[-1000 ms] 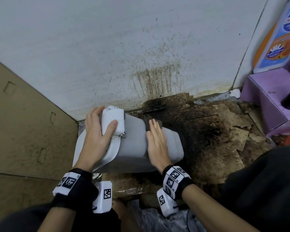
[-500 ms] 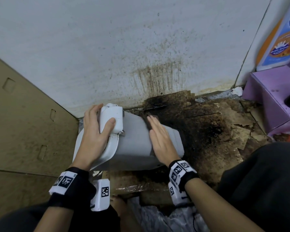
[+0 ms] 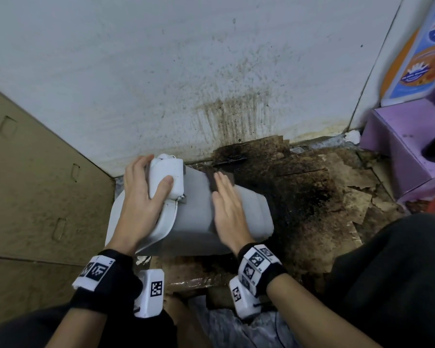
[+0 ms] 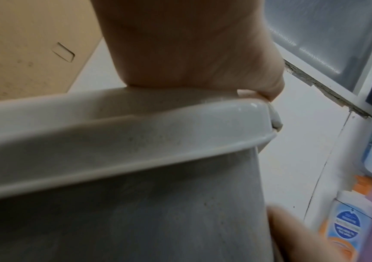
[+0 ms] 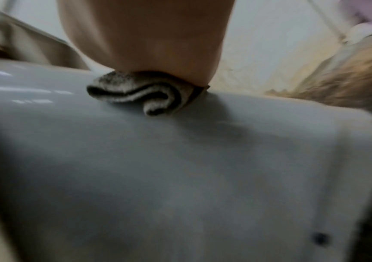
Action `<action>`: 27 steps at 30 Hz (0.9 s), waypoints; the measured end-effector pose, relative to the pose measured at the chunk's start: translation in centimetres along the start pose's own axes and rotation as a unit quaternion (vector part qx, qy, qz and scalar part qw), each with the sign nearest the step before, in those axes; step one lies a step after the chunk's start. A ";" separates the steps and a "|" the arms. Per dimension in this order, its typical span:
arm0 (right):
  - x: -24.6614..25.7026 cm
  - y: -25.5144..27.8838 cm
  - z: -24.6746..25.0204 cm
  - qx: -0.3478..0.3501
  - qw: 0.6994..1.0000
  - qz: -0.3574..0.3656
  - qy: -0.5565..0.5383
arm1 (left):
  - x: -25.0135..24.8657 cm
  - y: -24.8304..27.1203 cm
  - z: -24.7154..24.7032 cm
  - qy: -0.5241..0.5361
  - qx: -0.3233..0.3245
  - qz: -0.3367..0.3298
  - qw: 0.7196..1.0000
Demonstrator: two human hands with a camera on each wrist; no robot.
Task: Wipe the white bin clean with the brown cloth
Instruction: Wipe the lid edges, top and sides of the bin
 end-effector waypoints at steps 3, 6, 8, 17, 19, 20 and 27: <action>4.0 0.2 -1.8 0.014 0.998 0.064 0.005 | 0.1 0.2 0.1 -0.004 0.002 -0.005 1.000; 4.0 0.5 -1.6 0.009 0.994 0.109 0.026 | 0.2 0.3 0.3 0.003 0.006 -0.004 1.000; 2.4 0.7 -0.7 0.011 0.990 0.131 0.048 | 0.2 0.3 0.3 0.005 0.005 -0.005 1.000; -9.2 1.4 3.3 -0.044 0.994 -0.088 0.041 | 0.5 0.3 0.4 0.019 0.010 0.002 1.000; -9.0 1.1 2.8 -0.042 0.991 -0.114 0.059 | 0.5 0.2 0.4 0.016 0.008 0.001 1.000; -8.7 1.0 2.5 -0.044 0.990 -0.119 0.067 | 0.5 0.2 0.5 0.015 0.006 0.000 1.000; -0.1 0.8 -0.4 -0.022 0.999 -0.011 0.034 | 0.2 0.2 0.3 0.008 0.008 -0.003 1.000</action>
Point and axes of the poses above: each hand's wrist, its own y-axis away from the middle knuckle, its own z-axis out of the back of the hand, x = y × z, the point moved 4 cm from there along -y, towards the middle knuckle
